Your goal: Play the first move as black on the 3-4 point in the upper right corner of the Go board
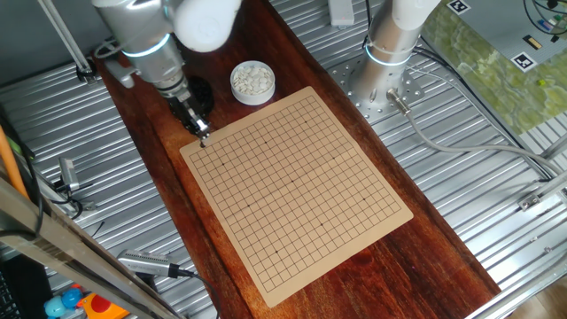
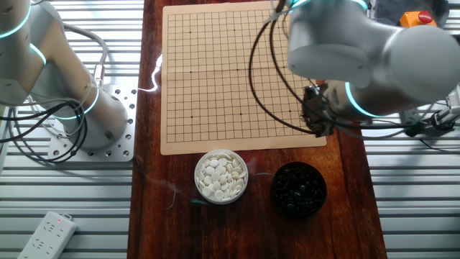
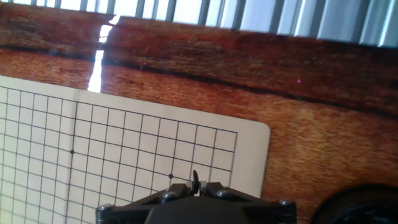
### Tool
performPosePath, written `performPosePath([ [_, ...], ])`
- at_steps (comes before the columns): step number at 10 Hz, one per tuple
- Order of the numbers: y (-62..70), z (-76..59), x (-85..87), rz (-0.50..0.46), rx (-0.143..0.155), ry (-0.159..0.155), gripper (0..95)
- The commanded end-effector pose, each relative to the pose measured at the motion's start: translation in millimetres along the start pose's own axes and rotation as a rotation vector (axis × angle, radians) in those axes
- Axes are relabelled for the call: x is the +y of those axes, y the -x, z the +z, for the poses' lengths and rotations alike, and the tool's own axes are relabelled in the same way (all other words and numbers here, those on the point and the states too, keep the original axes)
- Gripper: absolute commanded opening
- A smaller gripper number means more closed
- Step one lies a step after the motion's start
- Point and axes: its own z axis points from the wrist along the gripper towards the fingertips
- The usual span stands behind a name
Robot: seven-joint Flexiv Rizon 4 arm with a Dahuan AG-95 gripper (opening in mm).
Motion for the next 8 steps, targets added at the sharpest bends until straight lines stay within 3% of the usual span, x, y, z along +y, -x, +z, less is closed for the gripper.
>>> performPosePath([
  [1, 0.0, 8.4, 1.2, 0.003, -0.005, 0.0, 0.0],
  [8, 4.3, 23.9, 6.6, -0.007, -0.007, -0.001, 0.0],
])
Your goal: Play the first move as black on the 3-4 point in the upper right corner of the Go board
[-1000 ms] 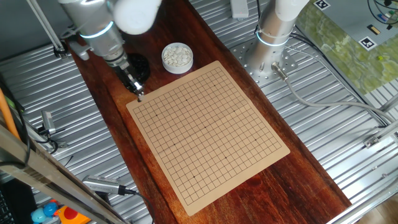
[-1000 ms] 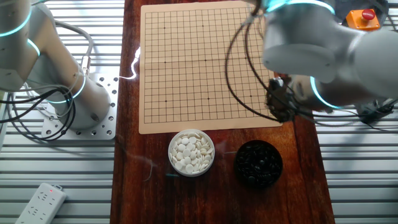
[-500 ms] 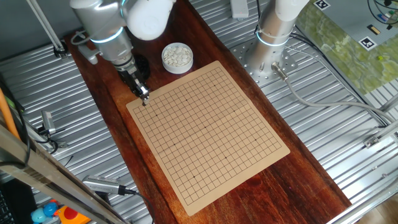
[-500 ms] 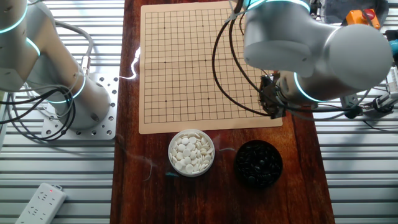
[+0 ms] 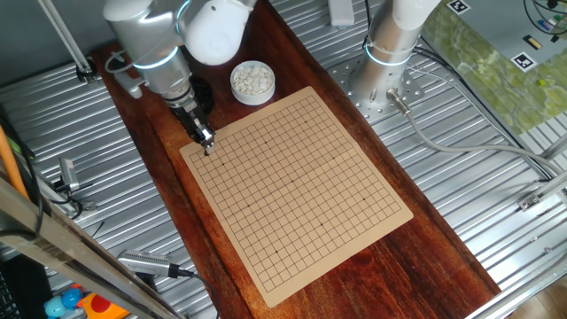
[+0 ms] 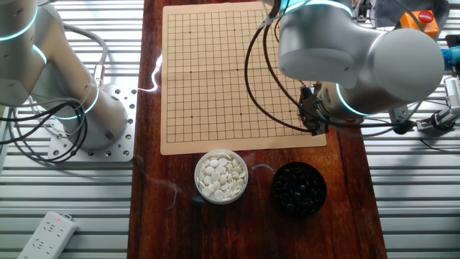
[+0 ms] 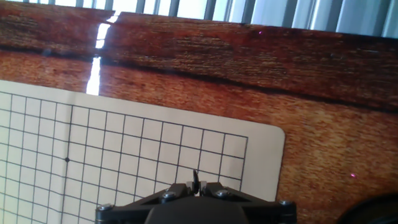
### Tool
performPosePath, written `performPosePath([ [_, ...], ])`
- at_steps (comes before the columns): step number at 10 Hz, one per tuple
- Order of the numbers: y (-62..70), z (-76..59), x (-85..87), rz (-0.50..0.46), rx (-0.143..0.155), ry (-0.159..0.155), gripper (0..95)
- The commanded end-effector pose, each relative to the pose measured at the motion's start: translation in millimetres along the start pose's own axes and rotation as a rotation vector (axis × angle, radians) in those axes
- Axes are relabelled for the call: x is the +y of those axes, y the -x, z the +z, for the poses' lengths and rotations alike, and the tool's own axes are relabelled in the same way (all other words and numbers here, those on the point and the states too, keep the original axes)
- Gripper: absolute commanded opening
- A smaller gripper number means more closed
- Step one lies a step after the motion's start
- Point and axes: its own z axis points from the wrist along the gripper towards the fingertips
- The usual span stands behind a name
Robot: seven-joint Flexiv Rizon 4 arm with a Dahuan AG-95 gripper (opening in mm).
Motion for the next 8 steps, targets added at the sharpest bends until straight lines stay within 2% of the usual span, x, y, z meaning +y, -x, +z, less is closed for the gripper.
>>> performPosePath([
  [1, -0.4, 1.5, 0.3, -0.001, -0.002, -0.003, 0.0],
  [8, -5.1, 16.5, 2.6, -0.001, -0.009, -0.009, 0.0],
])
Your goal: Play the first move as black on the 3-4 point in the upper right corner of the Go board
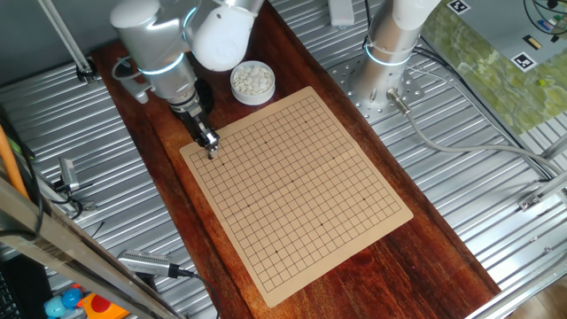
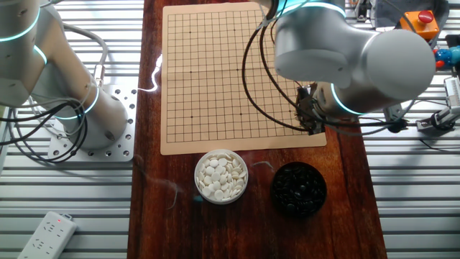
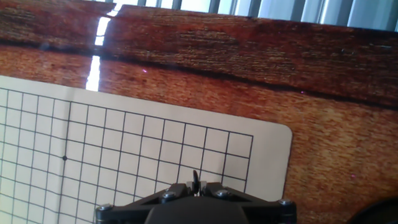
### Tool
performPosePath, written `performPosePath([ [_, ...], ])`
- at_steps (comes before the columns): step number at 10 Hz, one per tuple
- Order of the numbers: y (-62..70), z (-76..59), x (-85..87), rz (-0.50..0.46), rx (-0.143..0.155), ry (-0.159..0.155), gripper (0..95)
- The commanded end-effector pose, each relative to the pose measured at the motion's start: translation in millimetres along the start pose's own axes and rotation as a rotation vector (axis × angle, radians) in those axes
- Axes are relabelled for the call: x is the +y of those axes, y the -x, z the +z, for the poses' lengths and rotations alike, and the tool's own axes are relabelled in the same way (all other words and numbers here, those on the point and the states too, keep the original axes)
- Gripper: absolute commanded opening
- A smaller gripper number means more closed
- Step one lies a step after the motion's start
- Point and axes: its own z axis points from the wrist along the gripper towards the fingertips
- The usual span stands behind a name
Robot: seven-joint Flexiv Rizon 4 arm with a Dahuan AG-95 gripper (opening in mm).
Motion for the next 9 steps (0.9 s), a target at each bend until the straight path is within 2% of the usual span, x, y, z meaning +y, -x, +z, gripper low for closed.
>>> performPosePath([
  [1, -2.5, 4.2, 1.1, 0.002, -0.004, -0.003, 0.0],
  [9, -9.7, 13.2, 2.9, 0.004, -0.015, -0.01, 0.0],
])
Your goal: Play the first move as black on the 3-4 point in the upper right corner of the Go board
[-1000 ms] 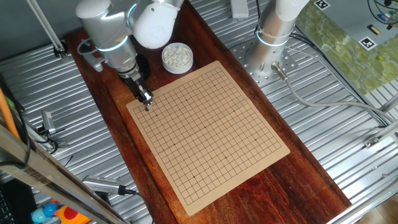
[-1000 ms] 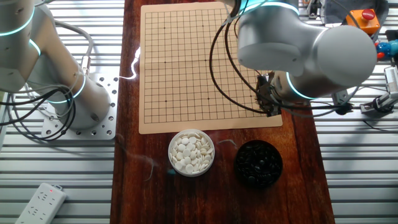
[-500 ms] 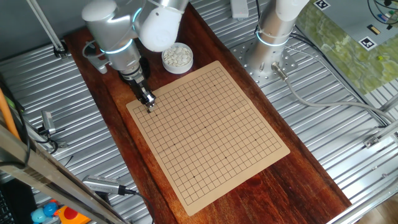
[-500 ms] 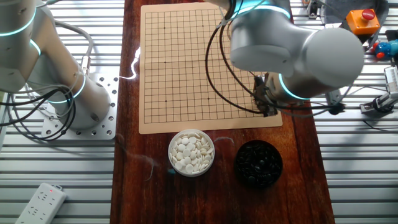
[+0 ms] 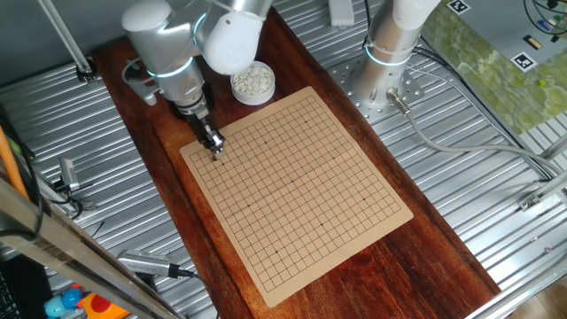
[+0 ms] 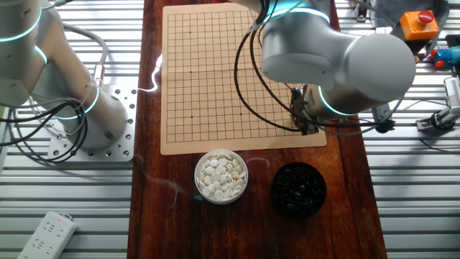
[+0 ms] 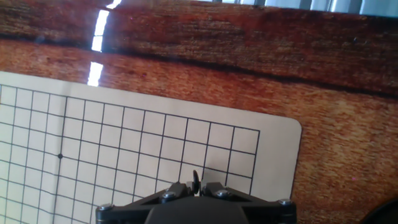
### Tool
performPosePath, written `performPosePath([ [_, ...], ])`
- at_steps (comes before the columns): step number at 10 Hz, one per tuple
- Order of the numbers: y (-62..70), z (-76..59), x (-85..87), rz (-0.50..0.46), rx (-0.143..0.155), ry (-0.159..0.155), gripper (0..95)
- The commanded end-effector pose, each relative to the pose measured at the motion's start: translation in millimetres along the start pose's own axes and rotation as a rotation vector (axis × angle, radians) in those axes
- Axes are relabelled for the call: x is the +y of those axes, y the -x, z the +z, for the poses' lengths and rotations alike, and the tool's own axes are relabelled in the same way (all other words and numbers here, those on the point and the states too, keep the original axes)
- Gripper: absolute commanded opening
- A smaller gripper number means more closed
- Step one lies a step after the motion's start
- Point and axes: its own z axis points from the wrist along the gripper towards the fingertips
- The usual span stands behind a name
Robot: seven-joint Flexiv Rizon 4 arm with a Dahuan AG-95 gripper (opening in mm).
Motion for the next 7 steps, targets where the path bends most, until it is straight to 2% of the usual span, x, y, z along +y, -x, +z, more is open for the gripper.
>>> performPosePath([
  [1, -0.3, -0.1, -0.1, 0.002, 0.001, -0.002, 0.0],
  [7, -5.4, 3.5, 0.4, 0.008, -0.007, -0.012, 0.0],
])
